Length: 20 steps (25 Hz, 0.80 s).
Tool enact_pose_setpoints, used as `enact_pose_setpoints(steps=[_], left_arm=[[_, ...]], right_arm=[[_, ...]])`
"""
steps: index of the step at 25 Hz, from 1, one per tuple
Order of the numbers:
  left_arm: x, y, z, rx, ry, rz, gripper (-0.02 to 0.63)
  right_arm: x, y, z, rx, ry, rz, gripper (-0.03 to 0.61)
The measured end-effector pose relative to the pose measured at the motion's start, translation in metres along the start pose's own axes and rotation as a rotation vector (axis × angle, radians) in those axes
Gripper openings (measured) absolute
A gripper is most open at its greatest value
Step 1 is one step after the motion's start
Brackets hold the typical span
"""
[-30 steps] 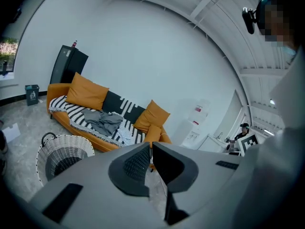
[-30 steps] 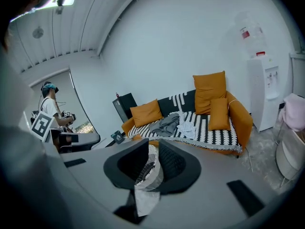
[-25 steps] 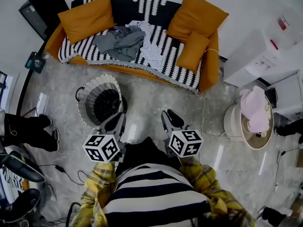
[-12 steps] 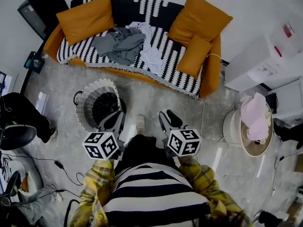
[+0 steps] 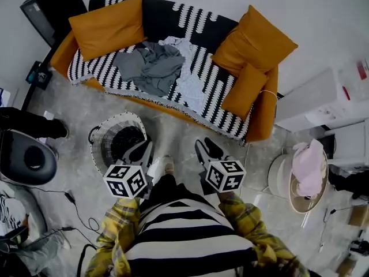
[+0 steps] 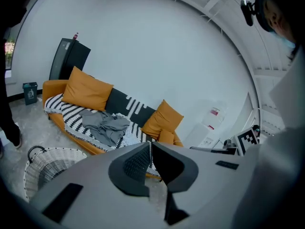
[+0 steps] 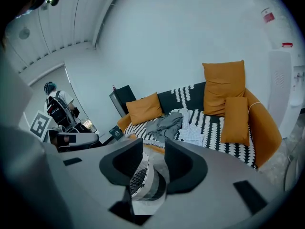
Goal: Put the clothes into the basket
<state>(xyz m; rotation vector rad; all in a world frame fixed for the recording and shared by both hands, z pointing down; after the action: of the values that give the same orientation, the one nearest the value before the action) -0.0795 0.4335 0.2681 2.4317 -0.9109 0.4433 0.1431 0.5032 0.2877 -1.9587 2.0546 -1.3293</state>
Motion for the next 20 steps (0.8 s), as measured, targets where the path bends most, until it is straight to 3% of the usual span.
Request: enact_pose_setpoints(steps=[11,20], left_arm=[[0.047,0.079,0.038,-0.026,0.031,0.022,0.028],[0.083,0.123,0.051,-0.084,0.036,0.096,0.029]], right_arm=[[0.122,0.016,0.050,-0.047,0.079,0.017,0.143],[0.203,0.002,0.083,-0.108,0.170,0.034,0.166]])
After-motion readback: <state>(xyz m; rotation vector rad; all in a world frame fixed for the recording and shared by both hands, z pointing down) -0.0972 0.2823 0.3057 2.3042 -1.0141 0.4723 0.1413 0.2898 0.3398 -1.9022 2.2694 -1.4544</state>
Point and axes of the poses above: the fingertips, and each gripper's own axes: x forward along the fingers, y to its left, z out of its top, the point moved 6 cm from there along -x, backward along the fingers, and after that the axes turned 11 degrees about x, right-handed, at the moved point
